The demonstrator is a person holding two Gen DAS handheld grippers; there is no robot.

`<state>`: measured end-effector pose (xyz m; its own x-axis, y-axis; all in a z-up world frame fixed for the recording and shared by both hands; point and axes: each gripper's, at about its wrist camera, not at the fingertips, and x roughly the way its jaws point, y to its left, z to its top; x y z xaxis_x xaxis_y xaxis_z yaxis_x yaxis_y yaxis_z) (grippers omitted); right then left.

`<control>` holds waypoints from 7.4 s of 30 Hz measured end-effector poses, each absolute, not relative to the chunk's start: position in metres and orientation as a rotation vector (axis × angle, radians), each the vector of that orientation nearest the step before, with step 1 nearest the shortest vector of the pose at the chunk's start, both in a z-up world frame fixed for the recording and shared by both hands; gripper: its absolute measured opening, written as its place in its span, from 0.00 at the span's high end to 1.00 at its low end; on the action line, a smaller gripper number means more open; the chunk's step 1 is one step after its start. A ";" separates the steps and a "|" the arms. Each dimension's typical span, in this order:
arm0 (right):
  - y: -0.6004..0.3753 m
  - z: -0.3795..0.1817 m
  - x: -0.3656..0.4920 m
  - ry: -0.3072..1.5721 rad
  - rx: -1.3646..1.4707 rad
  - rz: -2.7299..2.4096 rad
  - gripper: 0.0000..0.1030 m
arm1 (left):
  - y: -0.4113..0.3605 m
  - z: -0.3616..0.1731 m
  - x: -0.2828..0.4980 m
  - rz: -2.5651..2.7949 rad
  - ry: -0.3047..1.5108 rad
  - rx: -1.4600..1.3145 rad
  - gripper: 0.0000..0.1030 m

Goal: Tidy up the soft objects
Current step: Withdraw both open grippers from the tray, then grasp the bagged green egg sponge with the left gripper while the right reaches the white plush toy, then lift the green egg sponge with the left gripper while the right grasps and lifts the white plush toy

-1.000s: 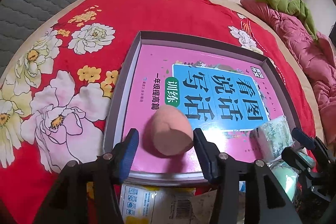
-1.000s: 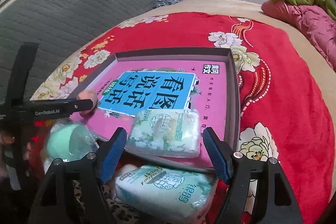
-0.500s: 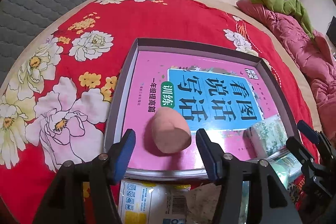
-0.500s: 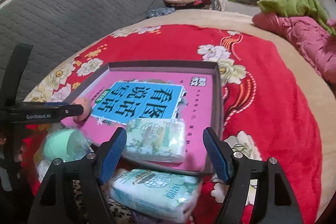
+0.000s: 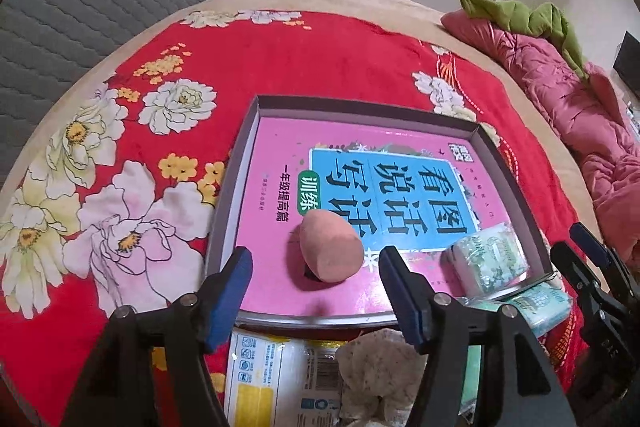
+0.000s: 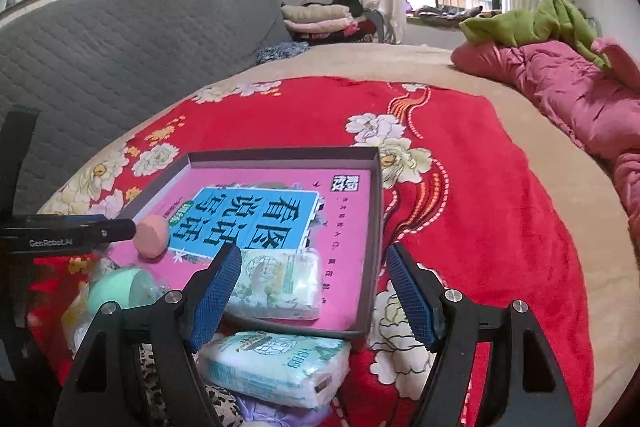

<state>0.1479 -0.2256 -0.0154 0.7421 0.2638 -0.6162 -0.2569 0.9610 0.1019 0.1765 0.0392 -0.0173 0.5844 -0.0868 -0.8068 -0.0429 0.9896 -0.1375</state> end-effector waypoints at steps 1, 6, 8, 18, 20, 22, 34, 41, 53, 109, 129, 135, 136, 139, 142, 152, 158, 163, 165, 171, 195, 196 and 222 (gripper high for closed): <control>-0.227 -0.014 0.147 0.672 0.014 0.282 0.26 | 0.039 -0.016 0.175 -0.027 0.944 -0.148 0.35; -0.231 -0.007 0.140 0.648 0.020 0.261 0.26 | 0.041 -0.006 0.167 -0.026 0.924 -0.148 0.33; -0.232 -0.004 0.136 0.641 0.025 0.256 0.26 | 0.042 -0.003 0.163 -0.027 0.916 -0.148 0.33; -0.223 0.012 0.117 0.598 -0.011 0.252 0.26 | 0.049 0.016 0.144 -0.035 0.876 -0.161 0.33; -0.222 0.015 0.113 0.592 -0.013 0.255 0.26 | 0.050 0.019 0.140 -0.036 0.870 -0.163 0.33; -0.220 0.017 0.108 0.587 -0.014 0.254 0.26 | 0.049 0.021 0.136 -0.037 0.865 -0.156 0.33; -0.206 0.028 0.079 0.578 -0.033 0.266 0.26 | 0.038 0.031 0.115 -0.074 0.849 -0.143 0.33; -0.204 0.031 0.063 0.571 -0.050 0.259 0.26 | 0.040 0.036 0.105 -0.083 0.842 -0.145 0.33; -0.208 0.035 0.043 0.569 -0.066 0.235 0.26 | 0.039 0.034 0.083 -0.101 0.853 -0.127 0.33; -0.214 0.002 0.030 0.696 -0.035 0.251 0.26 | -0.017 0.008 0.071 -0.242 0.920 -0.068 0.33; -0.225 -0.021 0.030 0.852 -0.016 0.256 0.26 | -0.038 0.003 0.116 -0.240 0.926 -0.013 0.33; -0.222 -0.035 0.028 0.922 -0.032 0.273 0.26 | -0.044 -0.002 0.119 -0.241 0.931 0.022 0.33; -0.221 -0.036 0.027 0.929 -0.037 0.276 0.26 | -0.045 -0.003 0.120 -0.242 0.933 0.022 0.33; -0.216 -0.041 0.025 0.950 -0.067 0.286 0.26 | -0.045 -0.005 0.122 -0.241 0.935 0.031 0.33; -0.210 -0.047 0.026 0.971 -0.101 0.281 0.26 | -0.045 -0.006 0.123 -0.242 0.936 0.030 0.33; -0.188 -0.065 0.038 0.942 -0.308 0.235 0.26 | -0.044 -0.012 0.127 -0.262 0.947 0.015 0.33; -0.181 -0.065 0.038 0.845 -0.411 0.247 0.33 | -0.043 -0.013 0.134 -0.274 0.961 0.012 0.33; -0.172 -0.071 0.034 0.822 -0.490 0.286 0.55 | -0.046 -0.014 0.138 -0.288 0.968 0.028 0.47; -0.173 -0.070 0.032 0.810 -0.502 0.293 0.59 | -0.049 -0.014 0.138 -0.292 0.965 0.049 0.48; -0.196 -0.054 0.031 0.793 -0.388 0.290 0.62 | -0.046 -0.012 0.138 -0.305 0.970 0.019 0.55; -0.260 -0.009 0.024 0.706 0.078 0.278 0.65 | -0.023 0.017 0.123 -0.347 0.910 -0.154 0.56; -0.260 -0.008 0.024 0.699 0.079 0.278 0.65 | -0.023 0.017 0.123 -0.347 0.908 -0.153 0.56; -0.245 0.034 0.007 0.518 0.038 0.309 0.67 | -0.003 0.047 0.105 -0.311 0.833 -0.179 0.56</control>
<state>0.0075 -0.2451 0.0344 0.8234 0.3001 -0.4816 -0.2810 0.9530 0.1134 0.1052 -0.0031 0.0473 0.6307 -0.3399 -0.6976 0.2007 0.9398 -0.2765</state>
